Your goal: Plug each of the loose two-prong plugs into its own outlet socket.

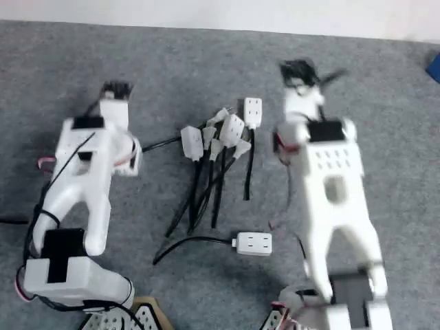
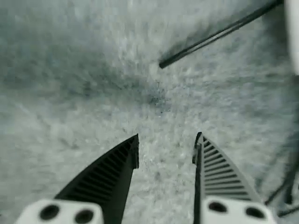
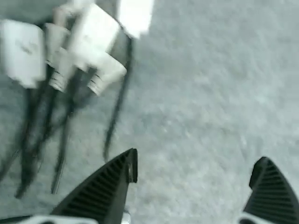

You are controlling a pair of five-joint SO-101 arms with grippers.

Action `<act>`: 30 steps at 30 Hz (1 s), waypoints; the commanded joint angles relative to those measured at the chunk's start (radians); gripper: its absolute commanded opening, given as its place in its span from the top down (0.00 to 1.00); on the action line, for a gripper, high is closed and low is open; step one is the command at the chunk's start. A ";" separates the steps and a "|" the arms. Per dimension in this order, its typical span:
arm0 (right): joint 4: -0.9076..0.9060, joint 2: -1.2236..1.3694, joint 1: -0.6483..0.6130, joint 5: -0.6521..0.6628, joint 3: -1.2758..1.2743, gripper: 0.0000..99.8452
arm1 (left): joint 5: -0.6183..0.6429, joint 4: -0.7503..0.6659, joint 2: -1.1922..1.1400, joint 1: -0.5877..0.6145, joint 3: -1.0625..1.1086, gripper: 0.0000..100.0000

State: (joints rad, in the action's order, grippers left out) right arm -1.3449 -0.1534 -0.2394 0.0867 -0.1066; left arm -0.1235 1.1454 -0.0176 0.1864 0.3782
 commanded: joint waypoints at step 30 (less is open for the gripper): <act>-0.133 0.954 -0.179 -0.651 0.843 0.86 | 0.035 -0.285 0.013 0.015 0.208 0.80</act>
State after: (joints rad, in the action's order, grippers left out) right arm -1.4952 0.8209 -0.4695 -0.5639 0.6958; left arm -0.0944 0.8707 -0.0176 0.1956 0.5900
